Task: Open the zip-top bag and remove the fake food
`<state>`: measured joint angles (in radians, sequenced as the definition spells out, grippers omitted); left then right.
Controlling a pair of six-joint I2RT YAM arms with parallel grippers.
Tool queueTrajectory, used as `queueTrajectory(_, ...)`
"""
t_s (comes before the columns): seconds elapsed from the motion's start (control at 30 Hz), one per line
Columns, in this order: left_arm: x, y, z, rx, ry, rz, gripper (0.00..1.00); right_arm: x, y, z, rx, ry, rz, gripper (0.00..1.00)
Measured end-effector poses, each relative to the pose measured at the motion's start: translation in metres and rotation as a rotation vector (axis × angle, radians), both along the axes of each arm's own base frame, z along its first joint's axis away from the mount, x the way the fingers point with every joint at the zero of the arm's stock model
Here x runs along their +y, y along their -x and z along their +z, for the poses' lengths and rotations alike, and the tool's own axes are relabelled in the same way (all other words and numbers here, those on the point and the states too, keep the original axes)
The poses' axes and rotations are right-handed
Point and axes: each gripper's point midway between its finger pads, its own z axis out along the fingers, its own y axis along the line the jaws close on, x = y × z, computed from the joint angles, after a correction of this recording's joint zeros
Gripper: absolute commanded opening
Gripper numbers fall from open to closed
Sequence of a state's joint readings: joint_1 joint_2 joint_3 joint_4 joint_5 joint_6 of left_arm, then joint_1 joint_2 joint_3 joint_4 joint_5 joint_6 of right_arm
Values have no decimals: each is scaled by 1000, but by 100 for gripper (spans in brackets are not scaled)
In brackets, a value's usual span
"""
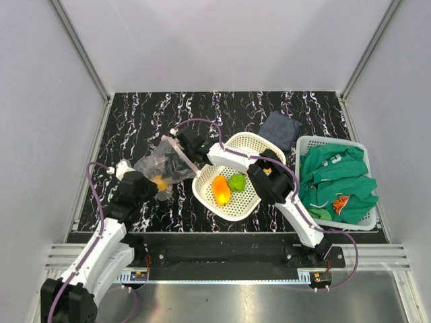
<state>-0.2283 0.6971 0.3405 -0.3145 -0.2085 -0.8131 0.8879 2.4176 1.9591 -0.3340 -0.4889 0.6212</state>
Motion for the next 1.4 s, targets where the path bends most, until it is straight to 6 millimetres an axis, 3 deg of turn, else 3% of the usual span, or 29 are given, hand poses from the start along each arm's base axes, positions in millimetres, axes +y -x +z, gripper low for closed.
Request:
queueTrajectory(0.23,12,-3,-12,44,-5,66,13,-1,-8,5,-27,10,-41,48)
queueTrajectory(0.4,20,-11,-26,83,-3,94,12,2,-14,12,-44,-8,-60,49)
queueTrajectory(0.53,16,-24,-31,75,6,81,5,6,-19,16,-64,-32,-70,53)
queueTrajectory(0.7,10,-22,-54,158,13,52,4,19,-33,21,-105,-78,-80,56)
queueTrajectory(0.9,11,-23,-23,57,36,63,17,21,-41,15,-118,-85,-92,52)
queueTrajectory(1.13,27,-36,23,-52,63,150,15,14,-58,18,-122,-108,-122,59)
queueTrajectory(1.23,34,-46,20,-31,62,175,12,10,-63,17,-119,-115,-130,63)
queueTrajectory(1.4,30,-57,-12,54,83,158,5,12,-60,19,-99,-142,-106,62)
